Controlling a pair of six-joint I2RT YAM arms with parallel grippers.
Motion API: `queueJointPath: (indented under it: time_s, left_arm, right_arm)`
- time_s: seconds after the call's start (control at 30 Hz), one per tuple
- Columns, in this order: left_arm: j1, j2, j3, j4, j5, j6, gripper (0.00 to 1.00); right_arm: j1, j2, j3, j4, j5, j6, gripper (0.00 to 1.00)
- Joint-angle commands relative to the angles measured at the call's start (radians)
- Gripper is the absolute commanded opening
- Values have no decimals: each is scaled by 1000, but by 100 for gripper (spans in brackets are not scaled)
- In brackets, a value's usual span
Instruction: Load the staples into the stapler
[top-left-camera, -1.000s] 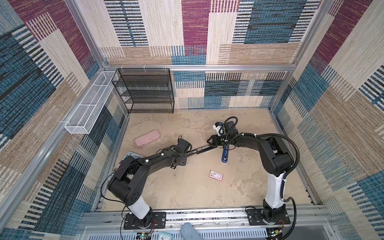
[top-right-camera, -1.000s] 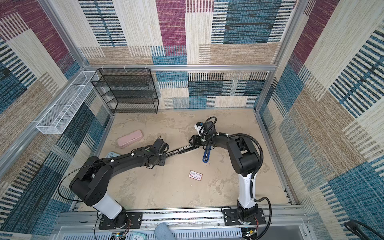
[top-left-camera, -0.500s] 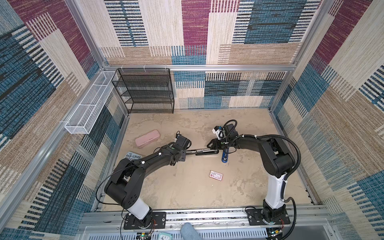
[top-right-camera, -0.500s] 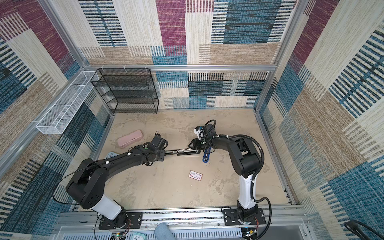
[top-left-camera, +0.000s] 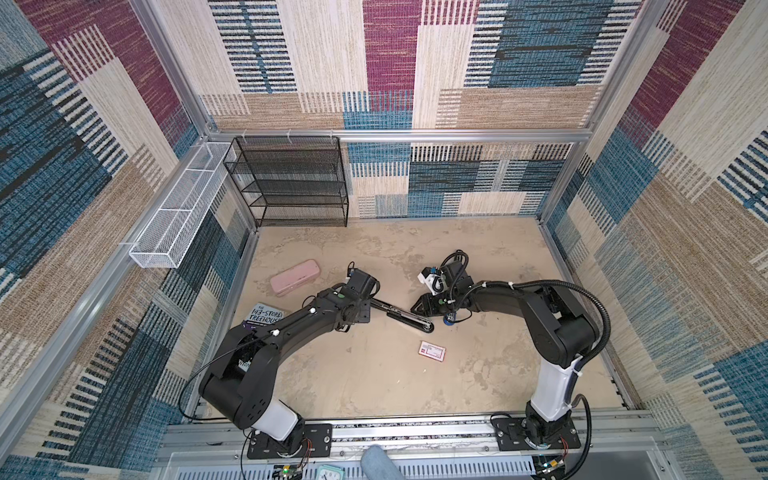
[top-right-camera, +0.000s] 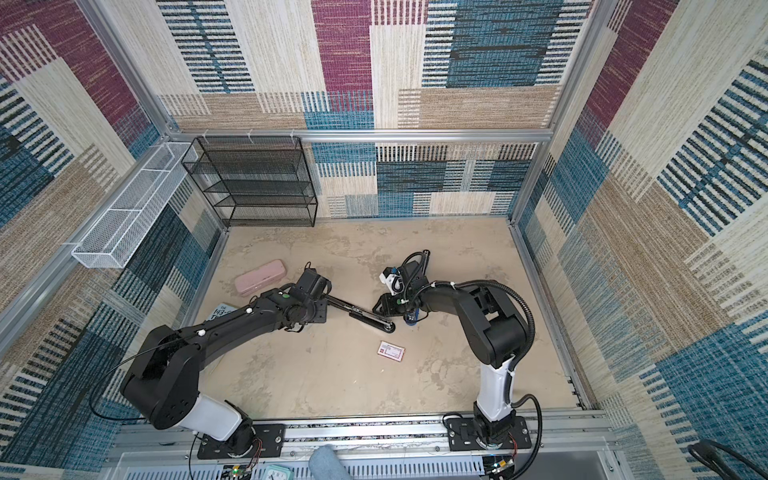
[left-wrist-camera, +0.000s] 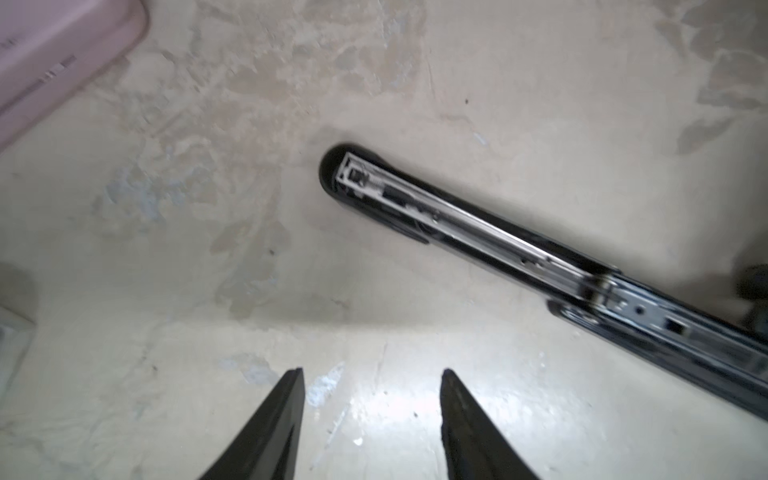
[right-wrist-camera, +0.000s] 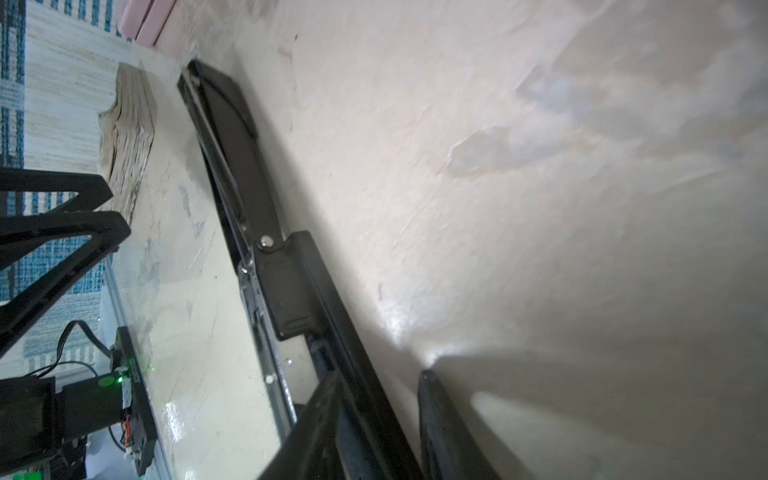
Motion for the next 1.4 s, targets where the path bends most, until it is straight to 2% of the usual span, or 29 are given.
queueJointPath:
  time_s: [0.0,0.17,0.37,0.6,0.9,1.1,1.23,1.37]
  left_arm:
    - [-6,-10,-9,15,181,-89,57]
    - [-20,35,27,48,306,-128,59]
    - [-41,114,76,97,354,-162,60]
    - [-51,221,155,83,383,-187,60]
    - [-65,358,296,16,365,-184,59]
    - [-64,467,456,-81,344,-131,56]
    - [-64,545,572,-144,327,-79,52]
    - [-63,626,708,-222,261,-5,45]
  right_arm:
    - [23,13,-10,-48,-8,16,32]
    - [29,10,-10,-11,-53,21,35]
    - [10,-77,-49,8,53,52,50]
    - [-84,-233,-163,71,114,111,55]
    - [-93,-291,-232,92,136,131,55]
    - [-107,-326,-277,104,152,141,54]
    - [-123,-364,-295,98,175,145,54]
    - [-143,-407,-318,95,195,158,54]
